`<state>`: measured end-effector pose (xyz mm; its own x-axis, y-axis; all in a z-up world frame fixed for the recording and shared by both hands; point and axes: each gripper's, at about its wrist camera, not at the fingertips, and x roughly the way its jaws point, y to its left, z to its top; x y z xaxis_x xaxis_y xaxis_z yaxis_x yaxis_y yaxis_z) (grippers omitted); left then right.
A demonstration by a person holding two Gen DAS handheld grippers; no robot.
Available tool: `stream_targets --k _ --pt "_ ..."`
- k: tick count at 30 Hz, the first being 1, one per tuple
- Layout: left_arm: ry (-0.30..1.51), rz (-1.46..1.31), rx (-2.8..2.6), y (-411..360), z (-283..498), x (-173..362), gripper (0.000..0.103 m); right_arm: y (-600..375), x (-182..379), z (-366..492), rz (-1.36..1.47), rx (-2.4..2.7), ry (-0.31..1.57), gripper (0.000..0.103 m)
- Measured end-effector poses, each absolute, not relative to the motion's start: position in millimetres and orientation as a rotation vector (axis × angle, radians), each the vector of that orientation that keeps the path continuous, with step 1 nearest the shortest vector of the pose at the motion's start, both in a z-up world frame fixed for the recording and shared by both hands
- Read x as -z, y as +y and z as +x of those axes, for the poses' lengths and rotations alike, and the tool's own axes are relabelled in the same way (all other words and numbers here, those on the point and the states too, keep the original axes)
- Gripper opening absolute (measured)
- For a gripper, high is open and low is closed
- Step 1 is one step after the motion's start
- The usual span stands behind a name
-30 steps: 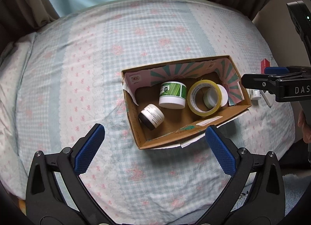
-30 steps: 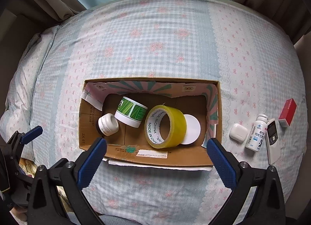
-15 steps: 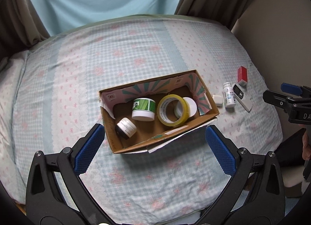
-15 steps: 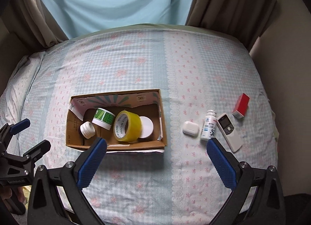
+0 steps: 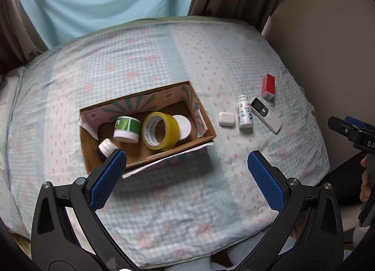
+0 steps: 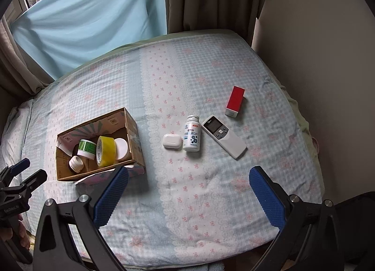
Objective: Organize rigid objects
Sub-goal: 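Close the left tool on the vitamin D bottle while the right tool reaches the red box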
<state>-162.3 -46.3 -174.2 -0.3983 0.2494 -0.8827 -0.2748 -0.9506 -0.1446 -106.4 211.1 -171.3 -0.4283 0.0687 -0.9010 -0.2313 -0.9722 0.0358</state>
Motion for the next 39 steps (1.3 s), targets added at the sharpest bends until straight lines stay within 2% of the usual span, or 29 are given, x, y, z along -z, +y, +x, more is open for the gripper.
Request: stream_targets --k 11,21,34,39 --pt "0.036 -1.589 -2.359 71 -170 194 0.103 327 194 -129 -1.650 -2.462 0.378 0.103" --pt "0.062 -1.725 -2.239 151 -229 239 0.103 413 225 -189 -1.709 -2.341 0.547 0.103" --pt "0.182 -1.969 -1.999 216 -323 359 0.103 459 317 -303 -1.835 -2.162 0.665 0.103" --pt "0.202 -2.046 -1.935 232 -339 406 0.098 463 365 -341 -1.892 -2.056 0.731 0.102"
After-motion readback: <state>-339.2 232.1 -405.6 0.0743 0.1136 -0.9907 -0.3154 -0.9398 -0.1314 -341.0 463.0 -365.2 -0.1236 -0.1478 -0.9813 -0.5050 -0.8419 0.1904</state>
